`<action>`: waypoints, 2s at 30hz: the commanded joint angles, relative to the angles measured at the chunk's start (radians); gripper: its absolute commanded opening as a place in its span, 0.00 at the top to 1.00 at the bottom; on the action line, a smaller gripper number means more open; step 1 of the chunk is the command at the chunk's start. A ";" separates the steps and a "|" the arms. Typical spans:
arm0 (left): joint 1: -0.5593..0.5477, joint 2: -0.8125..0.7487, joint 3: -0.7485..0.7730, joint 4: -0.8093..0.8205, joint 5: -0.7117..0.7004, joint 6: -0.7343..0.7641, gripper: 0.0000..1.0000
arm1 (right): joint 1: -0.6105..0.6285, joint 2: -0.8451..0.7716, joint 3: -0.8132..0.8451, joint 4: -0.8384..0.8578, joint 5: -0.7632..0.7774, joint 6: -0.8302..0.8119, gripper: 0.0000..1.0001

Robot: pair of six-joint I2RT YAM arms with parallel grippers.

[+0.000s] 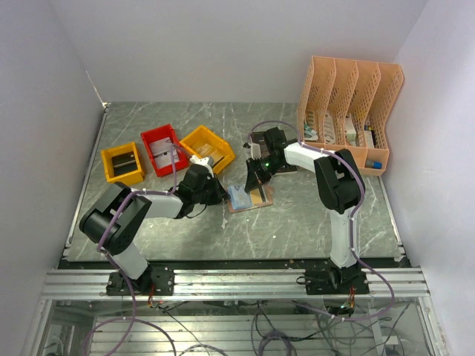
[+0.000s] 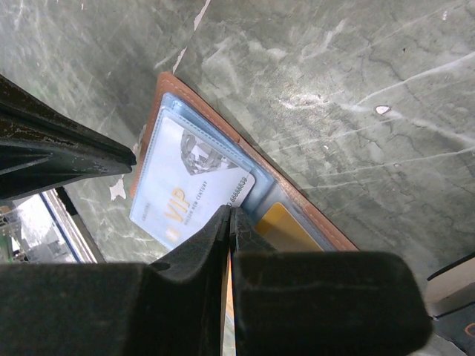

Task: Put the credit cards into the card holder
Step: Turn over the card slot in the card holder.

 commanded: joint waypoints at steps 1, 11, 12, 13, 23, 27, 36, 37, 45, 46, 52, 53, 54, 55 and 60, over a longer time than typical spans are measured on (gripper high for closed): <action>0.000 0.005 0.021 0.016 -0.003 0.011 0.90 | 0.001 0.029 0.014 -0.018 0.048 -0.022 0.97; -0.001 0.029 0.030 0.041 0.025 0.002 0.92 | 0.001 0.028 0.016 -0.018 0.034 -0.023 0.97; -0.002 0.031 0.032 0.042 0.027 0.002 0.92 | 0.001 0.028 0.016 -0.018 0.032 -0.023 0.97; -0.002 0.035 0.034 0.041 0.029 0.002 0.92 | 0.003 0.027 0.016 -0.019 0.032 -0.023 0.97; -0.004 0.042 0.038 0.054 0.039 -0.002 0.93 | 0.002 0.033 0.016 -0.020 0.028 -0.020 0.96; -0.007 0.042 0.039 0.057 0.040 -0.003 0.93 | 0.002 0.032 0.016 -0.021 0.027 -0.020 0.96; -0.008 -0.039 0.029 -0.039 -0.041 0.023 0.93 | 0.001 0.035 0.017 -0.021 0.022 -0.020 0.96; -0.007 -0.044 0.028 -0.038 -0.039 0.022 0.93 | 0.002 0.036 0.017 -0.021 0.022 -0.020 0.96; -0.007 -0.014 0.016 0.070 0.034 -0.029 0.76 | 0.001 0.036 0.017 -0.021 0.022 -0.019 0.96; -0.008 -0.006 0.015 0.079 0.038 -0.034 0.73 | 0.002 0.036 0.017 -0.021 0.021 -0.019 0.96; -0.009 0.020 0.025 0.099 0.054 -0.045 0.68 | 0.001 0.041 0.019 -0.023 0.018 -0.020 0.96; -0.009 0.024 0.027 0.099 0.055 -0.045 0.68 | 0.001 0.041 0.019 -0.023 0.018 -0.020 0.96; -0.009 0.030 0.028 0.100 0.056 -0.047 0.67 | 0.001 0.041 0.020 -0.024 0.018 -0.020 0.96; -0.009 0.036 0.029 0.101 0.057 -0.049 0.67 | 0.001 0.041 0.020 -0.023 0.018 -0.020 0.96; -0.011 0.045 0.028 0.091 0.047 -0.052 0.64 | 0.002 0.041 0.020 -0.023 0.016 -0.020 0.96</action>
